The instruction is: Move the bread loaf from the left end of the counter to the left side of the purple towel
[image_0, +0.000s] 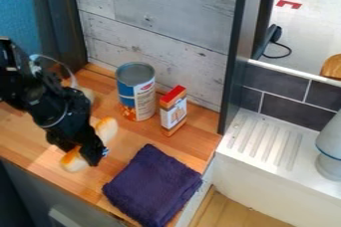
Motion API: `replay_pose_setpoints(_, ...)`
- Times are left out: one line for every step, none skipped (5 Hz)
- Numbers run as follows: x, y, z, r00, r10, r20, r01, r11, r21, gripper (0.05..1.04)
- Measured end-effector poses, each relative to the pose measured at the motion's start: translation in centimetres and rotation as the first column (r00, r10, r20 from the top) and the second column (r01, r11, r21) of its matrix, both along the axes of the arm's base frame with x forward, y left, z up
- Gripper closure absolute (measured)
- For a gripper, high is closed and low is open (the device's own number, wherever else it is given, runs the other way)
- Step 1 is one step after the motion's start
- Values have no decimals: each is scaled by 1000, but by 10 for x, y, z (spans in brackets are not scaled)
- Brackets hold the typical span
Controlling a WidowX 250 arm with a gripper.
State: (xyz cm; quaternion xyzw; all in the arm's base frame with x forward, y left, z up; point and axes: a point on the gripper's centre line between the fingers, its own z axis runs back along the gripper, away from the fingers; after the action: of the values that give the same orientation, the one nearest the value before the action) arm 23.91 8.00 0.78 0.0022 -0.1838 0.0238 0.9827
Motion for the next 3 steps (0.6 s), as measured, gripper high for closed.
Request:
replay_pose_setpoints(-5,3,-7,998,53,-13,-53,999,-5,374)
replay_pose_setpoints(-6,5,-23,997,73,-21,-73,997,0,373)
replay_pose_setpoints(-4,-1,-39,997,57,-46,-57,998,4,373)
